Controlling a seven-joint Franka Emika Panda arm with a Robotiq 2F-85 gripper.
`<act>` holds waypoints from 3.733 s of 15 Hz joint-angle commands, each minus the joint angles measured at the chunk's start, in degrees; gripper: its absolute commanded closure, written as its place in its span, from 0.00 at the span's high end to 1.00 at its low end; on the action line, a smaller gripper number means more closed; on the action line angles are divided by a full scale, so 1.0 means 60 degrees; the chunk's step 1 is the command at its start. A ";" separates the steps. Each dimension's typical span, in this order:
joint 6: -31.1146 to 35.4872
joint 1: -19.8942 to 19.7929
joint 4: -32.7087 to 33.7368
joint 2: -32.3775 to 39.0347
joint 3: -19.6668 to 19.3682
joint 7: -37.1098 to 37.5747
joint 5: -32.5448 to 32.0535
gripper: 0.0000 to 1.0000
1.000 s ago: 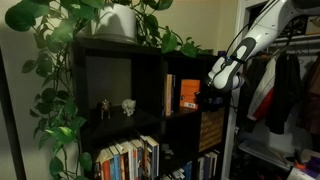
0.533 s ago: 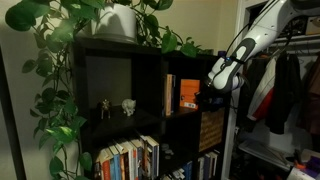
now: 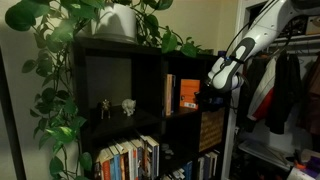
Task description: Change the position of the book from vertical to horizontally on the shelf
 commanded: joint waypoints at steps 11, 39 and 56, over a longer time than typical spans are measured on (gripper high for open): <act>-0.0267 0.0126 0.0878 -0.0170 0.0827 0.1574 0.0896 0.05; -0.1345 -0.2386 0.2167 0.0535 0.3352 -0.1840 0.0348 1.00; -0.1127 -0.0408 0.4268 0.2982 0.1380 -0.1643 -0.0389 0.06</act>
